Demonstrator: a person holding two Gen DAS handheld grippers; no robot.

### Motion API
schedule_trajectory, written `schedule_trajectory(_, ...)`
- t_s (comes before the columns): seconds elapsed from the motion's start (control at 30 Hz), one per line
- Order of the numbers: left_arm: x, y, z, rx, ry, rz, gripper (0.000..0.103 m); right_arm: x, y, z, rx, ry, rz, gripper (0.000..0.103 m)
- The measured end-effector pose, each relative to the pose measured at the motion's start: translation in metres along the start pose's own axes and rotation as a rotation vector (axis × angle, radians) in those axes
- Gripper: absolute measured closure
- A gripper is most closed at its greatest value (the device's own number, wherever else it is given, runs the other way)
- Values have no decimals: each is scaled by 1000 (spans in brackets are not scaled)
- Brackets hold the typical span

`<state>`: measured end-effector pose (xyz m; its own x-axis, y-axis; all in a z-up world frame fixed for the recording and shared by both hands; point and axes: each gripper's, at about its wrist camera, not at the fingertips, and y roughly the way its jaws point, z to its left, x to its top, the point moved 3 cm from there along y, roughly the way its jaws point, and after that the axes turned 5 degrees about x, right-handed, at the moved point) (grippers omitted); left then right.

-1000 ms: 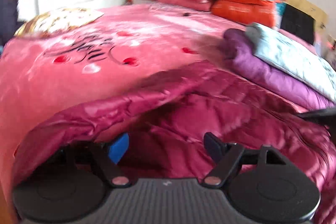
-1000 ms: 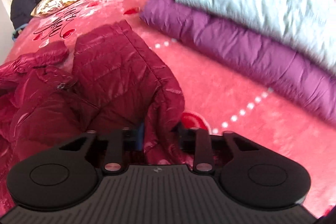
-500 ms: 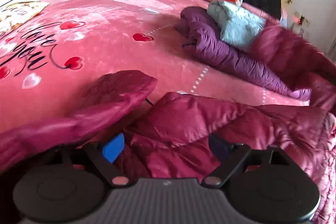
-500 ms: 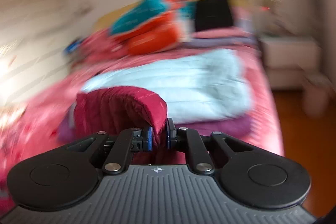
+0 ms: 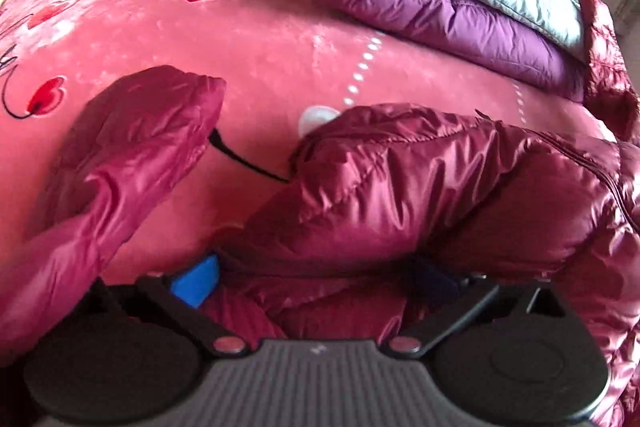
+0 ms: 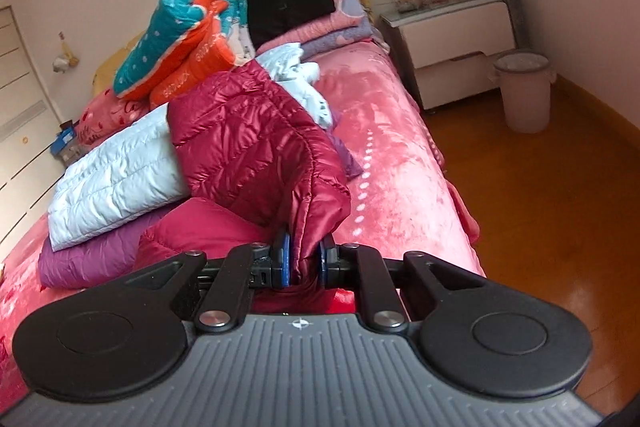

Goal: Fold large clothes

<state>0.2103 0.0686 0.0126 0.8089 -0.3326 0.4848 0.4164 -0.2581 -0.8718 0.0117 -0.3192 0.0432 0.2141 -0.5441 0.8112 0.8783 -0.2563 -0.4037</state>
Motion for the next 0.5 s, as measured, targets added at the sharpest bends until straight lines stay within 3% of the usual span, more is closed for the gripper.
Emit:
schedule_trajectory(0.07, -3, -2, -2, -11, 16, -13, 1, 3, 8, -1, 0, -24, -4, 80)
schedule_trajectory(0.13, -6, -4, -4, -7, 32, -33, 3, 9, 10, -4, -2, -29, -7, 69)
schedule_trajectory(0.23, -9, -9, -12, 0, 66, -74, 14, 14, 4, -3, -37, -70, -54, 25)
schedule_trajectory(0.33, -15, -20, -22, 2, 100, -129, 42, 20, -3, 4, -65, -129, -104, 15)
schedule_trajectory(0.4, -21, -29, -31, 6, 106, -165, 70, 25, -11, 10, -58, -140, -135, 10)
schedule_trajectory(0.5, -36, -40, -53, 52, 177, -218, 83, 31, -19, 25, 21, -144, -150, 5)
